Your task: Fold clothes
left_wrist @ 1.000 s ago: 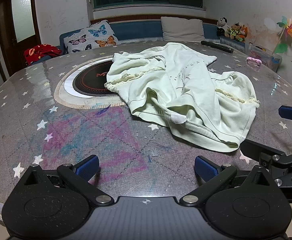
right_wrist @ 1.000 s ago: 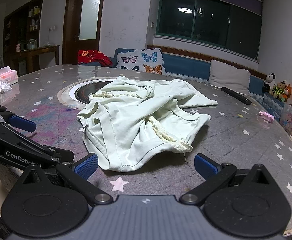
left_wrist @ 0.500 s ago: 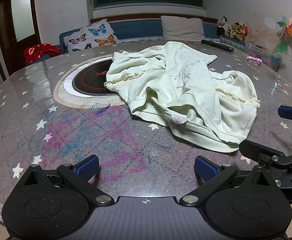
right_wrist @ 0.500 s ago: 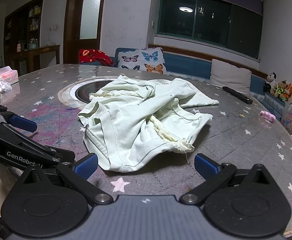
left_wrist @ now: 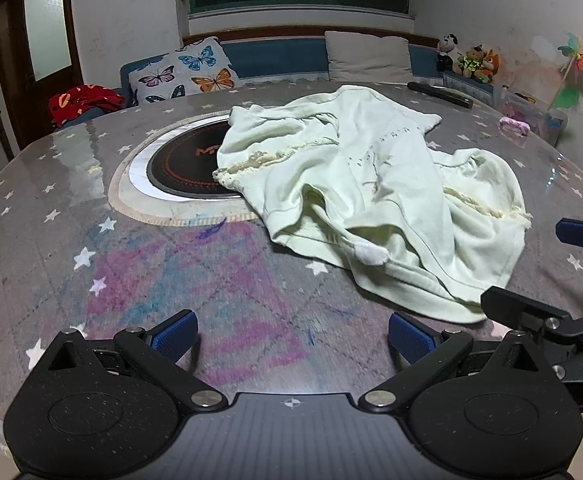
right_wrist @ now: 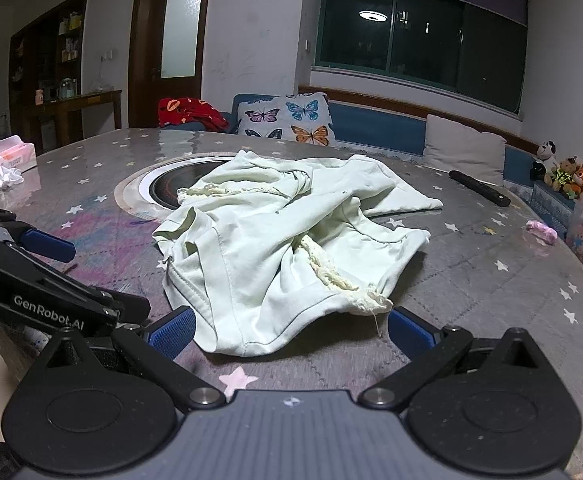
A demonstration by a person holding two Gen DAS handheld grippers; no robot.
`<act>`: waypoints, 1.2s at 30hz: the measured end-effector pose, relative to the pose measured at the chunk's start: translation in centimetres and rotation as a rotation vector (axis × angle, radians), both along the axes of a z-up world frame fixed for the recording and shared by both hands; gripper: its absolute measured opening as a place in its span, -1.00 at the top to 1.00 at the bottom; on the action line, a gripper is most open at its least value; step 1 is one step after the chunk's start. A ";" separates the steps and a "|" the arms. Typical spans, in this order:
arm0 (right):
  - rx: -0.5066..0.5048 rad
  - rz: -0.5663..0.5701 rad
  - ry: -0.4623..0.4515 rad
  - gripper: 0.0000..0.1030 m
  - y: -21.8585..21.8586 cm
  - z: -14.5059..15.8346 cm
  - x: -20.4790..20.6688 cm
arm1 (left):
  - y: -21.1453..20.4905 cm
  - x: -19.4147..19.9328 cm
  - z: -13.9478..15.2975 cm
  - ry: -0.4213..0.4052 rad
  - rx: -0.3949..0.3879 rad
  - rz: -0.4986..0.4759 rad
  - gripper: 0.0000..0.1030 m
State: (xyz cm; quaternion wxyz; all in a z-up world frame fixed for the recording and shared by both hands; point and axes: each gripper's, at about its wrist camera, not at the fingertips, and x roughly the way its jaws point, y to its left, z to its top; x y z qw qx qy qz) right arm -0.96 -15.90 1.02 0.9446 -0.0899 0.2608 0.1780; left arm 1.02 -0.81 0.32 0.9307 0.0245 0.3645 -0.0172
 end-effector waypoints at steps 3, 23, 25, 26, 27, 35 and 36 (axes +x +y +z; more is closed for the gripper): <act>0.009 0.000 0.004 -1.00 -0.1 0.2 0.5 | 0.3 0.6 0.2 0.001 0.001 0.006 -1.00; 0.181 -0.157 0.156 -0.88 -5.1 0.9 11.2 | 3.7 11.1 3.3 -0.085 0.049 0.054 -1.00; 0.207 -0.176 0.184 -0.80 -5.7 0.7 12.4 | 4.3 12.9 3.3 -0.084 0.040 0.059 -0.98; 0.213 -0.181 0.194 -0.75 -5.8 0.6 12.8 | 4.5 13.9 3.3 -0.081 0.038 0.062 -0.98; 0.217 -0.185 0.202 -0.71 -5.9 0.5 13.2 | 4.7 14.7 3.3 -0.076 0.037 0.064 -0.95; 0.275 -0.198 0.277 -0.17 -6.6 -0.3 15.6 | 5.8 21.1 2.8 -0.065 -0.004 0.031 -0.44; 0.280 -0.199 0.285 -0.10 -6.6 -0.4 15.8 | 5.9 21.6 2.6 -0.056 -0.007 0.024 -0.39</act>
